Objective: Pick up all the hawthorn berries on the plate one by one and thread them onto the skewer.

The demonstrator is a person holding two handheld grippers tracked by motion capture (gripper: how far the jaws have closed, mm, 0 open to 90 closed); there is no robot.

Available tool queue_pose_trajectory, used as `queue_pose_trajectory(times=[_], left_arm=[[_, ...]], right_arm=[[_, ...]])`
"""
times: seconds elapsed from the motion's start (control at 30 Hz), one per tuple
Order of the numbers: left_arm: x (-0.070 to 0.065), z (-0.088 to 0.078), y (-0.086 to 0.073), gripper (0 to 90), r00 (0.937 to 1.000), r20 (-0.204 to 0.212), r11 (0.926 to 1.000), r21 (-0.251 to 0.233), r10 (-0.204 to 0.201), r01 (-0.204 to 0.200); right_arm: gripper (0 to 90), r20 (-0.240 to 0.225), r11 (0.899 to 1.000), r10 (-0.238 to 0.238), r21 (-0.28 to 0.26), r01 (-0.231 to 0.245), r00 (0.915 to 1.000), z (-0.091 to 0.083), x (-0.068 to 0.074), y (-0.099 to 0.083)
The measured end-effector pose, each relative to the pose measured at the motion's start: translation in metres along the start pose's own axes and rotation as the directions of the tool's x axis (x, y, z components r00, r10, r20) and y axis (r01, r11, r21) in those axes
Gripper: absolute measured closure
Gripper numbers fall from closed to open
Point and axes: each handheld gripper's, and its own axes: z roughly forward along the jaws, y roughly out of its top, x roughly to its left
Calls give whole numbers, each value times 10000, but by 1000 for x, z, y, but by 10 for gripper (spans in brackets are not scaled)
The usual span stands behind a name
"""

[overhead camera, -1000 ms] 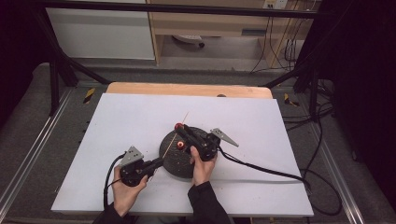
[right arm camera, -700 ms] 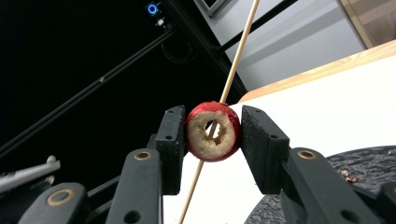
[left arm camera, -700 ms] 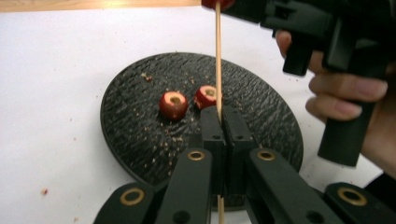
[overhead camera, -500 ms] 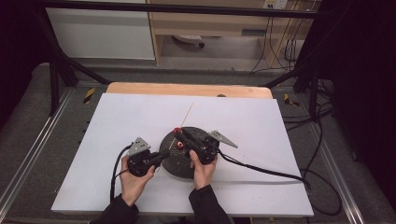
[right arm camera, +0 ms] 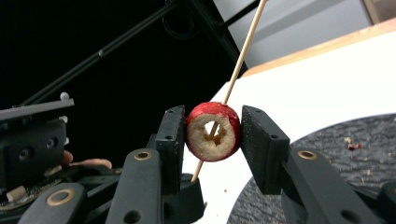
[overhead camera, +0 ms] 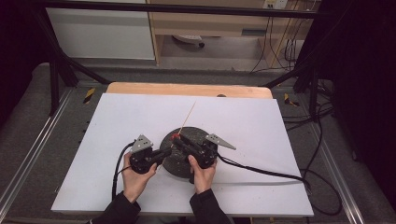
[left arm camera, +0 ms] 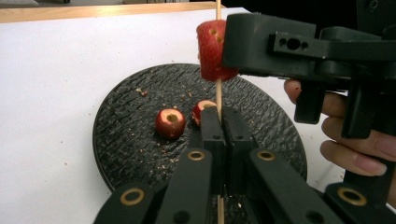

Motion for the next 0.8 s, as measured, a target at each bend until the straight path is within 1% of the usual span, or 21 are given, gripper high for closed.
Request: queue_pose_trajectory(times=[0.17, 0.23, 0.33, 0.47, 0.53, 0.6, 0.73, 0.8], left_arm=[[1, 0, -2, 884, 10000, 44, 10000, 17, 52, -52], [2, -1, -3, 884, 10000, 14, 10000, 22, 70, -70], [4, -6, -5, 884, 10000, -6, 10000, 1, 44, -44], [10, -12, -9, 884, 10000, -15, 10000, 28, 25, -25], [12, -15, -11, 884, 10000, -59, 10000, 59, 37, -36], [14, -18, -13, 884, 9999, -78, 9999, 129, 72, -71], [19, -28, -19, 884, 9999, -154, 9996, 287, 61, -57], [22, -32, -22, 884, 9998, -191, 9993, 364, 69, -62]], right_arm=[[608, 72, 9996, -112, 256, 110, 9999, 0, -1, -1], [565, 109, 9994, -178, 292, 175, 9998, -1, 0, 1], [509, 223, 9985, -415, 372, 406, 9989, -3, 1, 5], [428, 432, 9950, -811, 612, 784, 9958, -6, 2, 11], [361, 579, 9918, -1039, 801, 992, 9929, -7, 2, 15], [287, 798, 9862, -1356, 1067, 1268, 9875, -9, 2, 18], [206, 1025, 9718, -1891, 1621, 1712, 9766, -13, -1, 26], [161, 1151, 9633, -2073, 1968, 1823, 9715, -16, -3, 29]])
